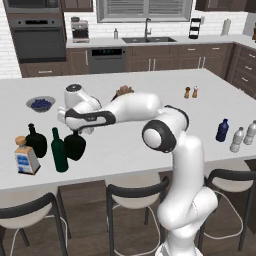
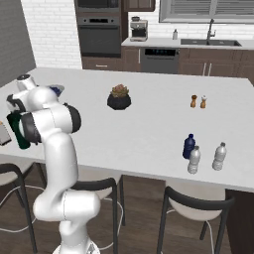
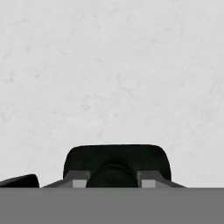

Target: Move the plastic bottles in the middle to the plastics group, and the glass bottles in the middle to the glass group.

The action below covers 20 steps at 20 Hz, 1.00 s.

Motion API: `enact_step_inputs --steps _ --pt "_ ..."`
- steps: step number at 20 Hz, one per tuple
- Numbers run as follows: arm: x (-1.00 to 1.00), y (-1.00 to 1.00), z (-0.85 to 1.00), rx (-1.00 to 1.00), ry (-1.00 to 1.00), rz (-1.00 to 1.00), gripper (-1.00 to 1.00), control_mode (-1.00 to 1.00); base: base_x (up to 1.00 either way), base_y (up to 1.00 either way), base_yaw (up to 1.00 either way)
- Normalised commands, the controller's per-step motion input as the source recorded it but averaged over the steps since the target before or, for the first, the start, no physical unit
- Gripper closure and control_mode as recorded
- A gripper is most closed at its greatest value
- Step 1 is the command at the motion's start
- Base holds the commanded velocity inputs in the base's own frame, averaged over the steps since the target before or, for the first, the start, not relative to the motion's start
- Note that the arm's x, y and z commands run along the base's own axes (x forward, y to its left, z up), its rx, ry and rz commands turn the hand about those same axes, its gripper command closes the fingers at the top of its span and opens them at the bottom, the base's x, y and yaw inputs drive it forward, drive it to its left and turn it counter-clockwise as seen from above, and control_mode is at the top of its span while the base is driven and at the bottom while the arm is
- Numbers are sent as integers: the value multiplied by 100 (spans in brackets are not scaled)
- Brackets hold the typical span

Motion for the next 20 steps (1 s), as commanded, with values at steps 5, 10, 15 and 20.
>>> enact_step_inputs --steps 5,10,15,20 --pt "-1 5 -18 2 8 -4 -100 -100 0 0 0" --pt "-10 18 -1 2 0 -1 -100 -100 0 0 0" --pt "-1 8 4 2 0 0 -100 -100 0 0 0" --pt "-1 -2 48 2 0 0 -100 -100 0 0 0"
